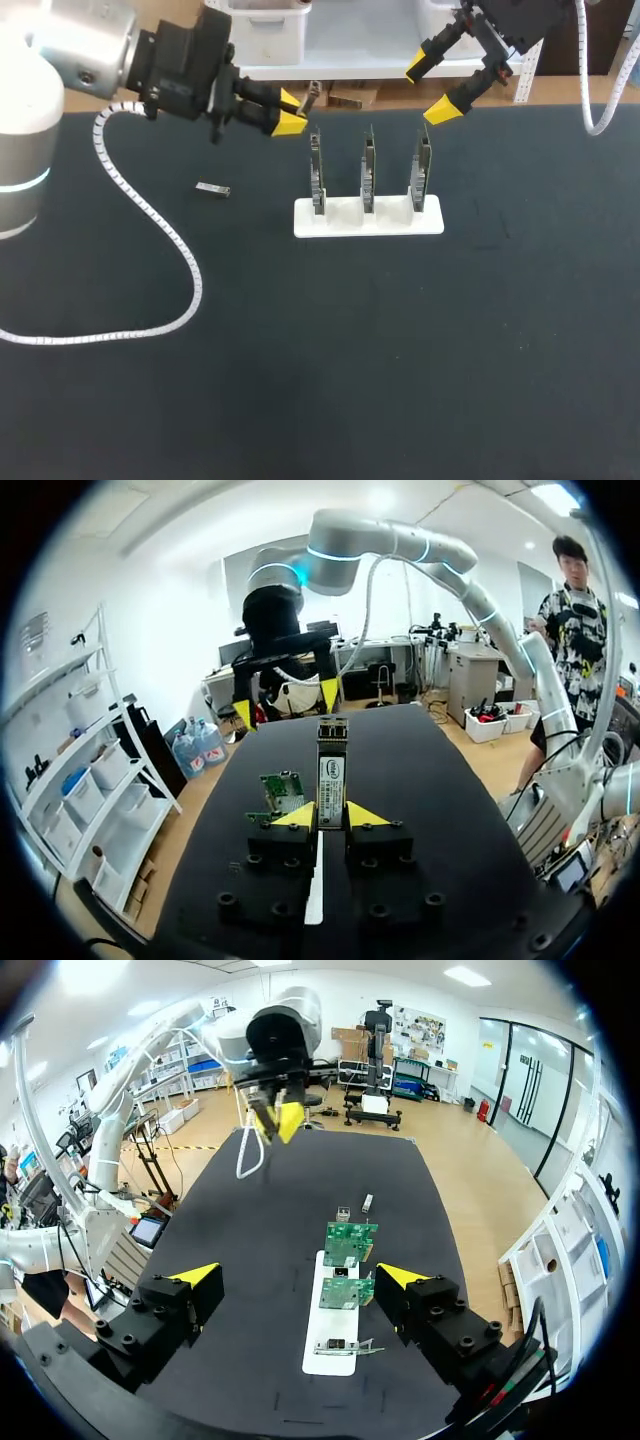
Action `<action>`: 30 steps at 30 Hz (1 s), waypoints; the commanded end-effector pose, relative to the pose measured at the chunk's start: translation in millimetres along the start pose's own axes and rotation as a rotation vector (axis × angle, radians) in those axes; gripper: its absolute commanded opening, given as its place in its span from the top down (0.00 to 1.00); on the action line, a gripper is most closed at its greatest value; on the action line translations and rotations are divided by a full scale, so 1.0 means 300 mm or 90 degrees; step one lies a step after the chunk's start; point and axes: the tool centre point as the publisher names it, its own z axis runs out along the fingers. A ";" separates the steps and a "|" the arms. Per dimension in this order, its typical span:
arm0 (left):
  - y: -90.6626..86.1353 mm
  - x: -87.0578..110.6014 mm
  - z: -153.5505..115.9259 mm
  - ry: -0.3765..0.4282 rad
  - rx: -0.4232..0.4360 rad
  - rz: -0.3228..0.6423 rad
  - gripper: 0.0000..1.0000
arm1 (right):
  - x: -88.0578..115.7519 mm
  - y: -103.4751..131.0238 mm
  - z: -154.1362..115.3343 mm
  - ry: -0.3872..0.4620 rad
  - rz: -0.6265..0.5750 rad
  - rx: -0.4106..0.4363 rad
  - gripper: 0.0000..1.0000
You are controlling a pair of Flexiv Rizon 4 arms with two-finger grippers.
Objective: Pick up the optical module with the left hand, and insert it into the network port with the right hand.
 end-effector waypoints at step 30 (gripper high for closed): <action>0.004 0.000 0.036 -0.010 0.020 0.010 1.00 | 0.001 0.008 0.000 0.000 0.000 0.003 0.00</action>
